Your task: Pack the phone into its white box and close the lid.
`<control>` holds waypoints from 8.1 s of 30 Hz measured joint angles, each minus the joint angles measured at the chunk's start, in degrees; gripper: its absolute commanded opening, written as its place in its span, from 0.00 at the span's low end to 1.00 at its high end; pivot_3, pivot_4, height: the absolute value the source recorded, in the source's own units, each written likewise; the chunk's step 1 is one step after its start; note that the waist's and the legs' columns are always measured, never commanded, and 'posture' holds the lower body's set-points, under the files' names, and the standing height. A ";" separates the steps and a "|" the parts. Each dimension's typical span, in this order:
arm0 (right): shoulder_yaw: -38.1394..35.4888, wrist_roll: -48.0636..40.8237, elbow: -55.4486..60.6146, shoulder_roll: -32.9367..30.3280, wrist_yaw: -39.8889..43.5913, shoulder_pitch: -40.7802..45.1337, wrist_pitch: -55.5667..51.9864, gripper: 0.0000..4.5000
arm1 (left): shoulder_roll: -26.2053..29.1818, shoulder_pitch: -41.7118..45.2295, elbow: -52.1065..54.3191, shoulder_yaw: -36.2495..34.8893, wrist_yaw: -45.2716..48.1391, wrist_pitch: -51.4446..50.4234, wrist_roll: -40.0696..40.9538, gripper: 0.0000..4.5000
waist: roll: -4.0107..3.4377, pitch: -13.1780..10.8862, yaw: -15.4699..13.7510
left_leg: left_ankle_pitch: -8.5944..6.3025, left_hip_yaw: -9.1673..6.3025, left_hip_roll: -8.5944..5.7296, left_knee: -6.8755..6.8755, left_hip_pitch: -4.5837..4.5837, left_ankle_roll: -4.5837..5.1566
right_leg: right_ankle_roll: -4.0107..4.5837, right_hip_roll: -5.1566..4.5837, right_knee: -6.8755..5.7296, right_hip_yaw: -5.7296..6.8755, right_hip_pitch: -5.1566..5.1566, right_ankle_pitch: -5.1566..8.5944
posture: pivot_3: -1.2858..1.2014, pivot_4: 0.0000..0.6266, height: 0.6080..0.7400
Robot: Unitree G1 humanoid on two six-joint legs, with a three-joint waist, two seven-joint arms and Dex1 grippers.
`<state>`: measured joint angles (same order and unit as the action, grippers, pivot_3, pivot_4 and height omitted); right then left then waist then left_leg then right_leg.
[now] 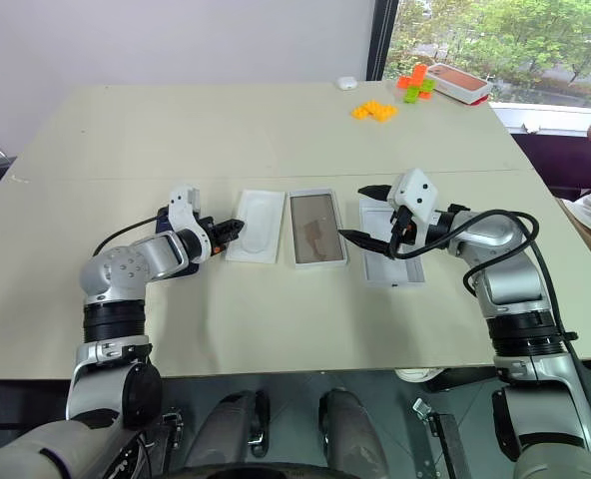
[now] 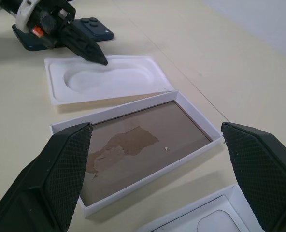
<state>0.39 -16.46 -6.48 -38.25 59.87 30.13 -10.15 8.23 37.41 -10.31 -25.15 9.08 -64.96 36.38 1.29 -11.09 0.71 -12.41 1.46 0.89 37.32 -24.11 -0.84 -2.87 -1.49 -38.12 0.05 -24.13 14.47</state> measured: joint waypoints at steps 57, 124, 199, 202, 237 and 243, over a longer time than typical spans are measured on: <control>-1.04 1.25 -3.62 -1.16 0.71 -1.83 0.07 1.00 | -7.28 4.69 5.35 8.59 -6.83 0.94 1.73 0.94 | 0.06 -0.04 0.05 | 0.00 -0.01 -0.05 -0.08 -0.06 -0.01 | -0.05 0.07 0.09 -0.03 -0.05 0.03 | 0.52 0.24 1.00; 19.94 23.48 -8.50 9.72 -7.98 12.19 -2.25 0.01 | 24.15 -14.23 15.49 15.21 33.40 34.54 -4.71 0.95 | 0.02 -0.04 0.10 | 0.00 0.08 0.04 -0.20 -0.29 0.01 | 0.04 -0.03 0.16 -0.04 -0.36 0.02 | 0.52 0.24 1.00; 28.58 37.73 -36.23 37.82 -27.12 23.76 12.23 0.00 | 29.12 -7.36 -9.92 -2.36 16.88 -4.63 8.55 0.68 | 0.17 0.04 0.52 | 0.01 -0.01 0.03 -0.43 -0.25 -0.12 | 0.22 -0.30 0.06 0.00 -0.51 -0.04 | 0.52 0.24 1.00; 28.64 38.38 -36.72 38.74 -27.92 23.80 12.22 0.00 | 29.27 -6.19 -11.54 -2.31 16.95 -5.65 7.99 0.68 | 0.15 0.05 0.48 | 0.01 0.00 0.03 -0.42 -0.25 -0.13 | 0.22 -0.31 0.06 0.00 -0.50 -0.04 | 0.52 0.24 1.00; 31.12 43.29 -36.44 39.12 -26.75 23.60 9.55 0.00 | 22.38 -0.82 -16.31 0.16 22.99 -10.47 5.38 0.68 | 0.01 0.49 0.27 | -0.05 0.10 -0.31 -0.43 -0.19 -0.22 | 0.39 -1.07 0.08 0.39 -0.21 0.06 | 0.52 0.24 1.00; 31.14 43.28 -36.38 38.64 -26.75 23.57 9.94 0.00 | 21.53 -1.75 -17.71 -2.95 23.05 -9.79 6.77 0.68 | 0.02 0.49 0.40 | -0.05 0.10 -0.29 -0.46 -0.19 -0.22 | 0.39 -1.07 0.08 0.40 -0.22 0.06 | 0.52 0.24 1.00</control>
<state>31.53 26.82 -42.86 0.39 33.12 53.70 -0.21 29.76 35.66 -28.03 -28.11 32.13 -74.75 43.15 1.31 -10.60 1.11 -12.46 1.57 0.60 36.86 -24.30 -1.06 -2.48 -2.56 -38.04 0.45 -24.35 14.53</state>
